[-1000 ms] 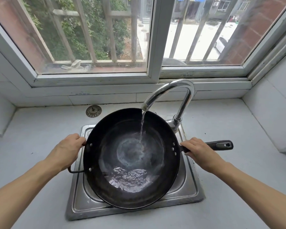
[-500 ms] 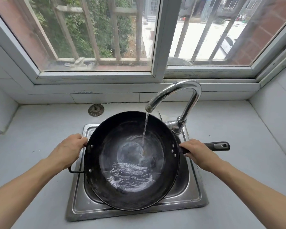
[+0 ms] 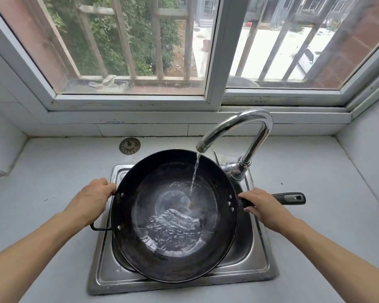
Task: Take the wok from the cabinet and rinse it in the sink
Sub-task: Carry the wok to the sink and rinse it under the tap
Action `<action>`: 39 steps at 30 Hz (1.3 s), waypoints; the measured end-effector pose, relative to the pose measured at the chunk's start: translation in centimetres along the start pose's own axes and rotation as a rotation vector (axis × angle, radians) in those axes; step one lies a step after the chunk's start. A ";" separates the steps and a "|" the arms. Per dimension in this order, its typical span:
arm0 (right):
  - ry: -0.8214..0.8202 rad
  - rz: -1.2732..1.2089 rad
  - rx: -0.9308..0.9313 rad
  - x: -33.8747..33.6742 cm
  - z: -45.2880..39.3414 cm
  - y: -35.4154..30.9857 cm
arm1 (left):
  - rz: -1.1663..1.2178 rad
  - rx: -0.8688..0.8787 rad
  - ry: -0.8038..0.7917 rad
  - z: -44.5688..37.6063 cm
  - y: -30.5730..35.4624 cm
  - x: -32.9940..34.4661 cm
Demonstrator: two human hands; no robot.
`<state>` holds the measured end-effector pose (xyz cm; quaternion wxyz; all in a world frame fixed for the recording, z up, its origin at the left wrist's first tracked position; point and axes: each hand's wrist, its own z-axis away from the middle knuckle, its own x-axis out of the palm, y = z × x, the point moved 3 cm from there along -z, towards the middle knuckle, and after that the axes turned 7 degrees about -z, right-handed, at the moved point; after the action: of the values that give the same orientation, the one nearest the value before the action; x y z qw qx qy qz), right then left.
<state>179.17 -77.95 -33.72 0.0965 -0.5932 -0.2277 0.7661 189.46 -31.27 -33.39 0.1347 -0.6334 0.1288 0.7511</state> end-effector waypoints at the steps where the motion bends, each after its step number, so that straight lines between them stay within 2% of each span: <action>1: -0.001 0.000 -0.002 0.0 -0.1 0.0 | -0.002 0.003 -0.002 -0.1 -0.1 0.1; 5: -0.021 0.018 -0.032 -0.2 -0.4 -0.9 | 0.026 -0.043 -0.039 -0.3 -1.1 0.2; 10: -0.025 0.005 -0.065 0.2 -0.7 -1.5 | 0.011 -0.026 0.015 0.3 -1.7 -0.3; 30: -0.042 -0.077 0.102 1.7 -1.0 -0.9 | 0.101 -0.028 0.219 1.4 -0.2 -2.8; 35: -0.008 -0.061 0.101 1.8 -0.9 -1.0 | 0.082 -0.019 0.237 1.7 0.1 -3.0; 39: 0.136 -0.081 0.100 0.5 -1.6 -1.7 | 0.017 0.004 0.263 1.7 0.5 -3.1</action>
<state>180.28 -75.86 -33.70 0.1721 -0.6285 -0.2057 0.7301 188.21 -31.22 -30.04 0.1115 -0.7251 0.1523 0.6623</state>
